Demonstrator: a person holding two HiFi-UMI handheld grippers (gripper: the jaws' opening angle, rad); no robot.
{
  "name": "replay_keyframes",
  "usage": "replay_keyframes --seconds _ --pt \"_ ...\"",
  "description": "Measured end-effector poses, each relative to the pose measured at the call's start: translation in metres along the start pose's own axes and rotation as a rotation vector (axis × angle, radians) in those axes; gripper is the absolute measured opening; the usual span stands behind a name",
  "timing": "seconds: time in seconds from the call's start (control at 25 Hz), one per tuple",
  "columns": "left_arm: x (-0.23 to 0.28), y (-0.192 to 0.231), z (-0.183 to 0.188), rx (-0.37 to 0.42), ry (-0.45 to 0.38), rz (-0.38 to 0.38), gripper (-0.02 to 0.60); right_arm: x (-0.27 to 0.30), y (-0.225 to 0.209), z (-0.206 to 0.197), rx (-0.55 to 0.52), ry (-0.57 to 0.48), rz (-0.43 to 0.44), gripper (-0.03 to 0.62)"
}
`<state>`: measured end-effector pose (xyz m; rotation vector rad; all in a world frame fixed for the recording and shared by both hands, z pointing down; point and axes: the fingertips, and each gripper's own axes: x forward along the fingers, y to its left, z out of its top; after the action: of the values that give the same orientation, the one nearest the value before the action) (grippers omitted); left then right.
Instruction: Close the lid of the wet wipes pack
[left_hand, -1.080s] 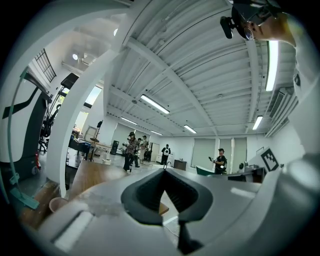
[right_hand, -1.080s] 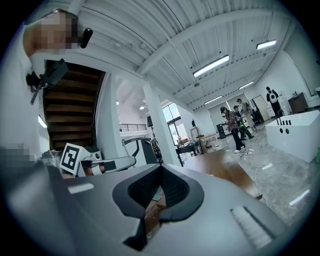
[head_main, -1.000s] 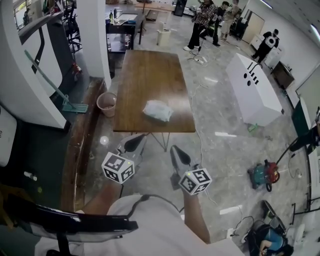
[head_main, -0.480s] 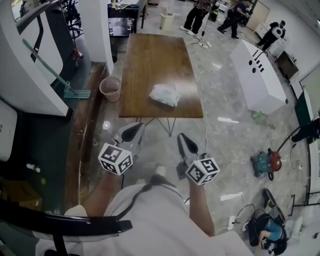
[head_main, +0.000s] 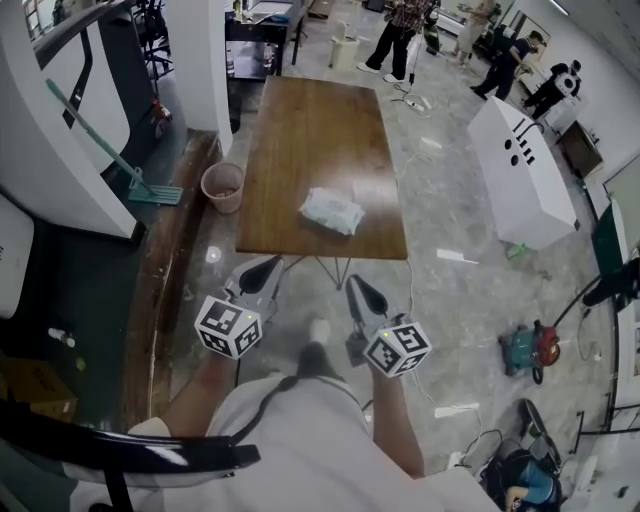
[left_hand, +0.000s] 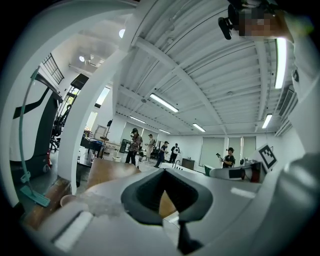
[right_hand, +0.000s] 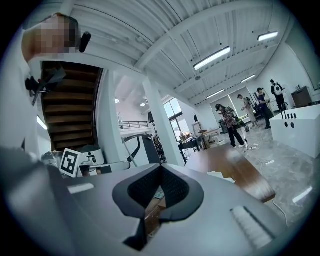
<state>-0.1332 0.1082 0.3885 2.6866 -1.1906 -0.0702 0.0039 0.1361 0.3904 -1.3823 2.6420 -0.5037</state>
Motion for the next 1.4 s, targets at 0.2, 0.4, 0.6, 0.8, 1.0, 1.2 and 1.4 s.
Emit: replay_keyframes --seconds 0.2,0.4,0.6,0.8,1.0,1.2,1.4 --pt "0.044 0.012 0.007 -0.002 -0.009 0.009 0.002 0.030 -0.034 0.013 -0.012 0.008 0.028 0.009" --pt "0.097 0.032 0.016 0.004 -0.006 0.028 0.002 0.065 -0.076 0.027 -0.014 0.024 0.061 0.009" --pt "0.150 0.041 0.024 0.018 0.002 0.046 0.002 0.092 -0.118 0.045 -0.015 0.047 0.091 0.009" --pt "0.202 0.045 0.022 0.019 0.015 0.061 0.002 0.114 -0.168 0.060 -0.015 0.069 0.118 0.008" --pt "0.239 0.058 0.018 0.004 0.023 0.100 0.002 0.140 -0.206 0.066 -0.015 0.100 0.155 0.009" --pt "0.269 0.068 0.012 -0.006 0.036 0.148 0.002 0.160 -0.236 0.060 -0.004 0.147 0.202 0.009" --pt "0.288 0.079 0.010 -0.016 0.039 0.194 0.002 0.179 -0.257 0.057 0.006 0.167 0.237 0.009"
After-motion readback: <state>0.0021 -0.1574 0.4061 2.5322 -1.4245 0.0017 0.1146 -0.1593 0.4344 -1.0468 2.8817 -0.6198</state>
